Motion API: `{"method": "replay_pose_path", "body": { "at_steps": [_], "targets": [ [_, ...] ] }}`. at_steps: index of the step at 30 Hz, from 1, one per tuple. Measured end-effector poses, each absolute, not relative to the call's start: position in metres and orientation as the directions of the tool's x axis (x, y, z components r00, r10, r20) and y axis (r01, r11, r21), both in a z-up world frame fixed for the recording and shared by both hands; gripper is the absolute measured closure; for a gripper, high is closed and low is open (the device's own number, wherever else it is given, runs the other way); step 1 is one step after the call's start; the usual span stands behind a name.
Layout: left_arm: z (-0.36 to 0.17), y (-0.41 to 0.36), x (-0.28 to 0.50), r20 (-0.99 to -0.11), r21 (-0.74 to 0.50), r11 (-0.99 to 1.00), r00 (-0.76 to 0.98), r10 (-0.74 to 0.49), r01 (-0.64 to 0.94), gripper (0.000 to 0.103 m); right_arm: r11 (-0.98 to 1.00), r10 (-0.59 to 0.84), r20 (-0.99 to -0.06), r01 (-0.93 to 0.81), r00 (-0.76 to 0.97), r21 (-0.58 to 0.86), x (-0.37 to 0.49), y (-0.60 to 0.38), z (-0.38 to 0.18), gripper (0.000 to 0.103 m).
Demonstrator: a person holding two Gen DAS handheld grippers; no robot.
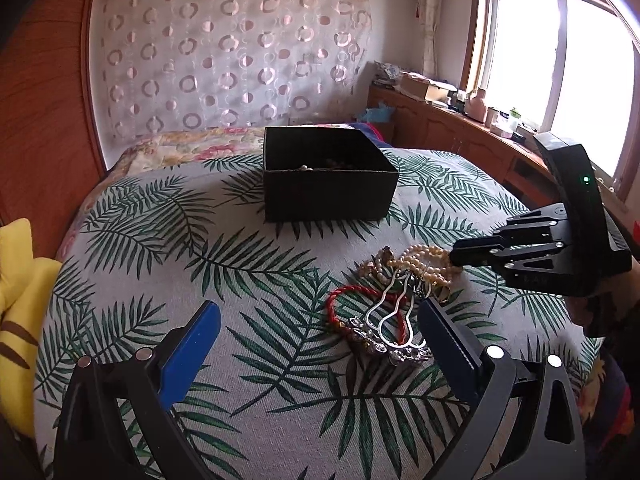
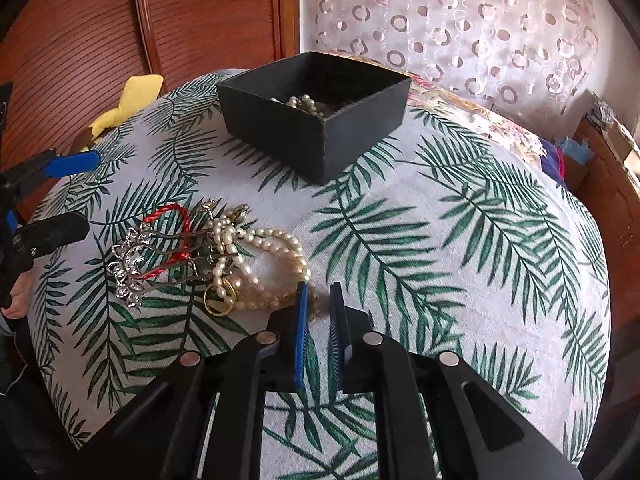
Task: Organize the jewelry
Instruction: 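Grasp the remaining pearl strand with the right gripper and lift it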
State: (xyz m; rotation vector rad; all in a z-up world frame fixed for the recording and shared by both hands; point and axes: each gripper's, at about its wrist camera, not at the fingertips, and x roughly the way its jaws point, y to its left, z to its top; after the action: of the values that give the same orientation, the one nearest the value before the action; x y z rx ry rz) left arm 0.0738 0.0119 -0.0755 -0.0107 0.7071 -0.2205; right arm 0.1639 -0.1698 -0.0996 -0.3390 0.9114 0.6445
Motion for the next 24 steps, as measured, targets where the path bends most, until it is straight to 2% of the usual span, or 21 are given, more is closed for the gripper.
{"method": "replay_pose_path", "body": {
  "at_steps": [5,7,10,24],
  "targets": [
    [-0.074,0.013,0.072,-0.641,-0.082,0.977,0.739,-0.205,0.199,0.008,0.748,0.369,-0.819,-0.663,0.44,-0.019,0.166,-0.162,-0.1,0.091],
    [-0.074,0.014,0.072,-0.64,-0.085,0.977,0.741,-0.204,0.195,0.008,0.74,0.379,-0.82,-0.673,0.428,-0.009,0.167,-0.163,-0.099,0.097],
    [-0.074,0.016,0.073,-0.643,-0.092,0.977,0.739,-0.204,0.19,0.008,0.732,0.394,-0.811,-0.681,0.433,-0.008,0.164,-0.165,-0.096,0.098],
    [-0.076,0.02,0.075,-0.659,-0.098,0.98,0.727,-0.194,0.173,0.008,0.752,0.442,-0.65,-0.65,0.618,-0.106,0.129,-0.188,-0.009,0.098]
  ]
}}
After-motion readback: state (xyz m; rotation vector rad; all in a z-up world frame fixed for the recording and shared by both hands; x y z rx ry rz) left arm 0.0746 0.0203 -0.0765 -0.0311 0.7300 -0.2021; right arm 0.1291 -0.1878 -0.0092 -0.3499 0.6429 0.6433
